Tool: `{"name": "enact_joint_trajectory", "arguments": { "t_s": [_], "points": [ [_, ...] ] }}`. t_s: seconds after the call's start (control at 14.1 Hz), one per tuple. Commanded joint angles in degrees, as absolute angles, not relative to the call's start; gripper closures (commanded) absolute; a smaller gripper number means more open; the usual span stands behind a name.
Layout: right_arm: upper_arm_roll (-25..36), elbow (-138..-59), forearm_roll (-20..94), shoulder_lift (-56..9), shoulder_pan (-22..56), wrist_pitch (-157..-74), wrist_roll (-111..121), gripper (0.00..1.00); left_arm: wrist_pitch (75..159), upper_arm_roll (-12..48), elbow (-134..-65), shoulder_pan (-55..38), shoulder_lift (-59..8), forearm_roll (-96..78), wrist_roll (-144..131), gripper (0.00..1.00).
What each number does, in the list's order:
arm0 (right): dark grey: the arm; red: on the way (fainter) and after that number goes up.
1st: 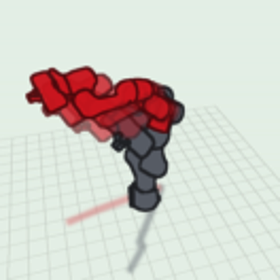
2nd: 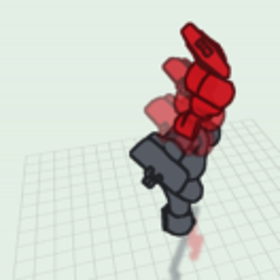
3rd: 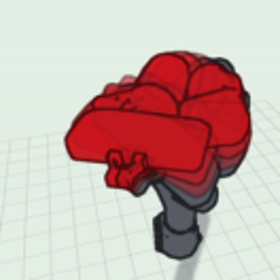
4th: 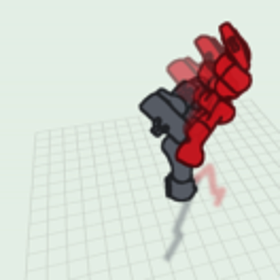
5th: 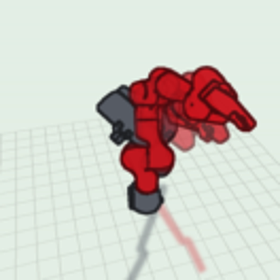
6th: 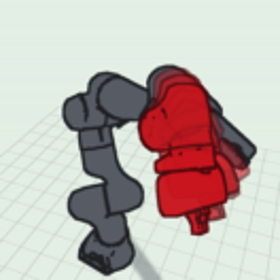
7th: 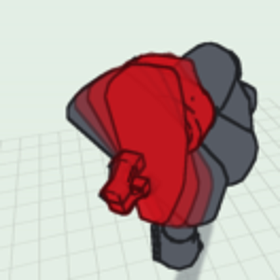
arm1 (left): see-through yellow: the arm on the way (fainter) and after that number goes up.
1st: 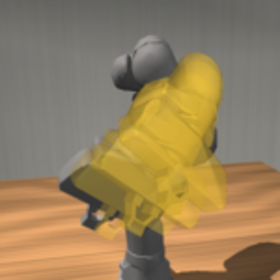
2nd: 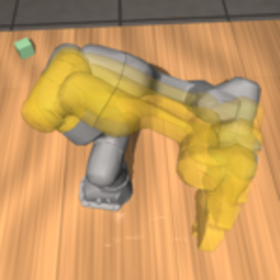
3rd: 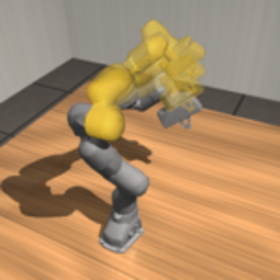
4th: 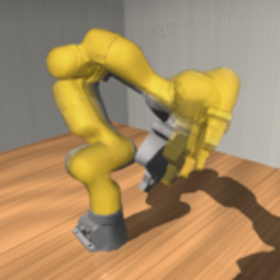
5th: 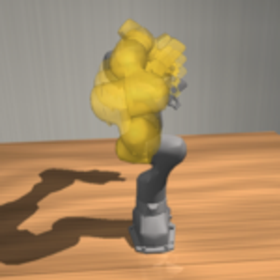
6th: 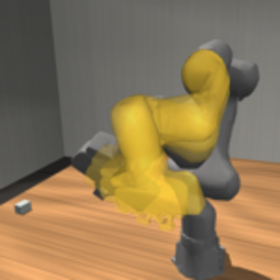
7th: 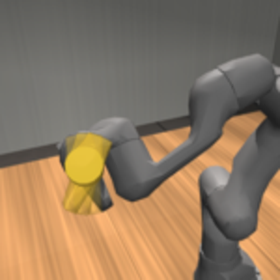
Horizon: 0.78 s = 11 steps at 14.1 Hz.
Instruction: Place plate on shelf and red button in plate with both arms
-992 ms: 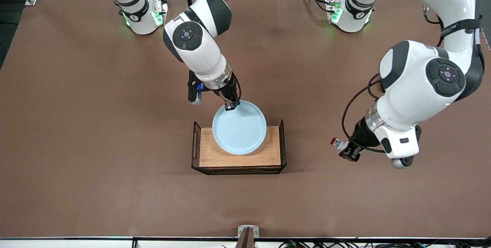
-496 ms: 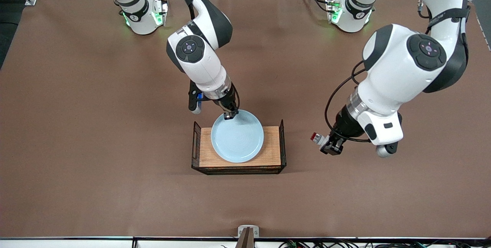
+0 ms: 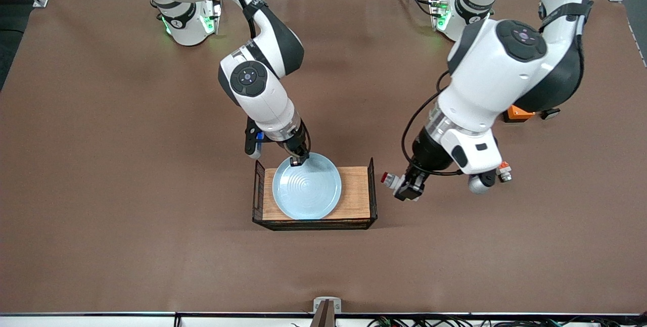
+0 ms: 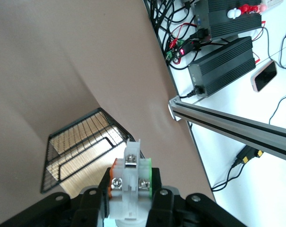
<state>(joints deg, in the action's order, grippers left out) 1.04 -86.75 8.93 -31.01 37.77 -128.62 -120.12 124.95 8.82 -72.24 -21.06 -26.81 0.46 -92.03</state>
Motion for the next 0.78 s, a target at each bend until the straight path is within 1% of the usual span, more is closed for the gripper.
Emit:
{"name": "enact_joint_trajectory", "arguments": {
  "t_s": [0.0,0.14,0.21,0.28,0.43,0.57,0.71],
  "points": [
    [0.44,-85.25,8.17,-32.08,37.09,-128.50,-120.94,0.56,128.57,8.17,-72.33,-23.90,-27.86,4.12,-97.54,0.81],
    [0.44,-85.25,8.09,-31.99,37.09,-128.32,-120.85,0.27,130.42,8.17,-72.51,-25.39,-28.91,5.18,-100.44,0.81],
    [0.44,-85.17,8.00,-31.99,37.18,-128.32,-121.11,0.10,130.52,8.09,-72.60,-26.18,-29.44,5.53,-101.68,0.81],
    [0.44,-85.17,8.00,-31.82,37.18,-128.06,-121.03,0.02,130.52,8.17,-72.77,-26.80,-29.79,6.76,-102.12,0.81],
    [0.44,-85.17,8.09,-30.85,37.00,-126.05,-120.94,0.01,130.52,8.17,-72.77,-28.38,-31.37,8.60,-104.23,0.81],
    [0.44,-85.43,8.09,-27.53,36.65,-120.17,-117.45,0.01,130.52,8.26,-72.77,-29.61,-32.51,11.41,-106.77,0.81],
    [0.53,-85.69,8.17,-23.57,35.87,-111.93,-111.39,0.00,130.52,8.17,-72.77,-31.02,-33.31,12.83,-108.45,0.81]
  ]
}}
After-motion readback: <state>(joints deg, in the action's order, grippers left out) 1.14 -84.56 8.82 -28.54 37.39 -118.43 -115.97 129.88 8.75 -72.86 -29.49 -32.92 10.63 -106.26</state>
